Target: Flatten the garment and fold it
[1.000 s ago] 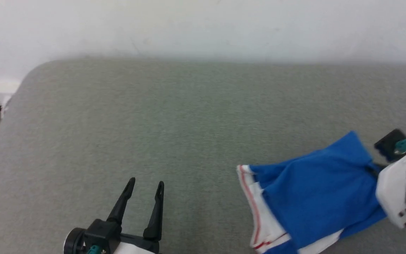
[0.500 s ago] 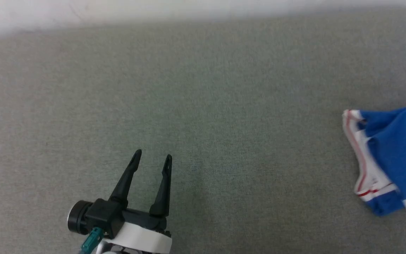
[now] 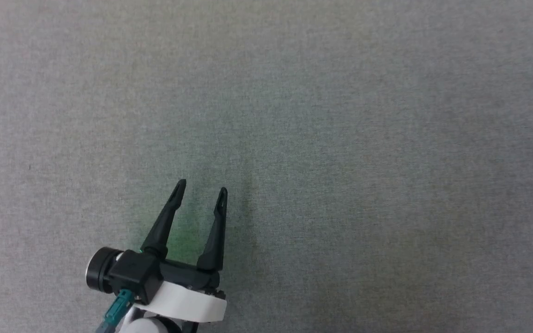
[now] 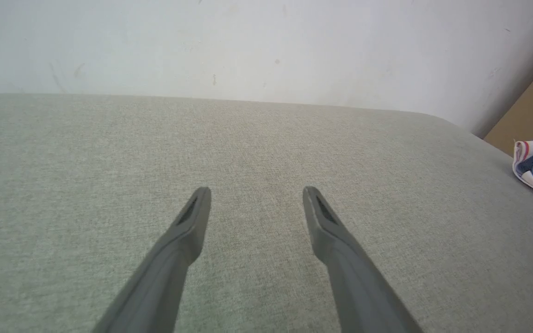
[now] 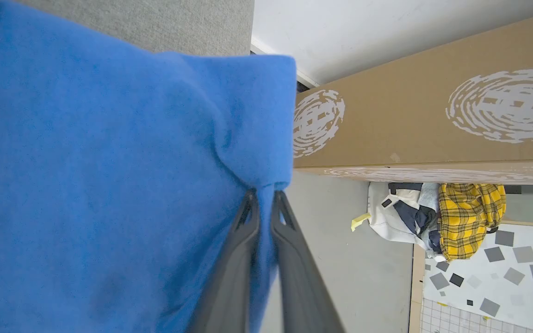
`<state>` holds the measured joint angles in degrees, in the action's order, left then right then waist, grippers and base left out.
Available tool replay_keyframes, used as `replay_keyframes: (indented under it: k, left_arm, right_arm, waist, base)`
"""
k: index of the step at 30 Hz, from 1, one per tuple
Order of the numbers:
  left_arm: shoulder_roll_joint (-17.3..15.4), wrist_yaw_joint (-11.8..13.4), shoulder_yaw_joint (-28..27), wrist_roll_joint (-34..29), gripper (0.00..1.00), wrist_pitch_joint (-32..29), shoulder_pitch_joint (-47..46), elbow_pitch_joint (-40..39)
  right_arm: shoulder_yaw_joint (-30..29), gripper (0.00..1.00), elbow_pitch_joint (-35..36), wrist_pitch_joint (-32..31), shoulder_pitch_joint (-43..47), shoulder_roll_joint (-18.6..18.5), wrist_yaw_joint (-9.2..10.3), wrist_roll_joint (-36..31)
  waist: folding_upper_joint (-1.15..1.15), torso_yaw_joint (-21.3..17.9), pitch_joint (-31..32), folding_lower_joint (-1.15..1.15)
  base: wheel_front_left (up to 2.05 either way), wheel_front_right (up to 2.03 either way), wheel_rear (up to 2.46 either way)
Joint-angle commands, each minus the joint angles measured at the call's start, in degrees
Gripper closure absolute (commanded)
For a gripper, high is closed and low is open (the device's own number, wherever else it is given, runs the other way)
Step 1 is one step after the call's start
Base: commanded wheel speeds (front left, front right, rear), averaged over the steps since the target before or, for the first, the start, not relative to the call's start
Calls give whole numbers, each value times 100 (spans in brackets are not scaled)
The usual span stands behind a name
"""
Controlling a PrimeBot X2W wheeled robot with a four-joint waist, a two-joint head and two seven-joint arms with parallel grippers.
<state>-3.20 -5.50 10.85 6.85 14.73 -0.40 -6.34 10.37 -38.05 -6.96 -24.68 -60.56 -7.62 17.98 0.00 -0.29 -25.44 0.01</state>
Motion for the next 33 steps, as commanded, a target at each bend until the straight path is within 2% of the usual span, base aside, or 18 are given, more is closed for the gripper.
replay_keyframes:
  k: [1, 5, 6, 7, 8, 16, 22, 28, 33]
  left_arm:
    - [24, -28, -8, -47, 0, 27, -73, -29]
    - [26, -37, 4, -44, 0, 27, -88, 13]
    - [26, -35, 1, -38, 0, 27, -90, 28]
    - [27, -33, -3, -30, 0, 27, -89, 48]
    - [27, -32, -4, -22, 0, 27, -89, 71]
    - [30, 5, -57, 50, 0, 27, 66, 302]
    - [31, 96, -227, 222, 0, 27, 279, 570]
    - [-39, 138, -363, 188, 0, 27, 440, 696]
    - [-150, 151, -411, 200, 0, 1, 566, 737]
  right_arm:
    - [-94, 100, -78, 64, -67, 54, 13, -84]
    - [-251, 100, -207, 146, -55, 175, 13, -200]
    - [-266, 80, -205, 153, -58, 214, 13, -216]
    - [-271, 20, -194, 167, -54, 247, 13, -215]
    - [-283, 0, -190, 168, -56, 273, 13, -210]
    - [33, 0, 199, 98, -93, 485, 13, 72]
    - [413, 0, 808, 190, -274, 692, 13, 686]
    - [665, 0, 1479, 421, -337, 1118, 13, 1161]
    - [491, 0, 2077, 596, -82, 1623, 13, 1326]
  waist:
    - [0, 38, -67, -1]
    - [0, 44, -26, -1]
    - [0, 41, 8, -1]
    - [0, 38, 51, -1]
    - [0, 39, 105, -1]
    - [0, -2, 863, -1]
    - [0, 51, 1629, -1]
    - [0, 169, 2163, -1]
    - [0, 290, 2453, -1]
  base:
    - [0, 0, 0]
    - [0, 0, 0]
    - [0, 0, 0]
    - [0, 0, 0]
    - [0, 0, 0]
    - [0, 0, 0]
    - [0, 0, 0]
    - [0, 0, 0]
    - [0, 0, 0]
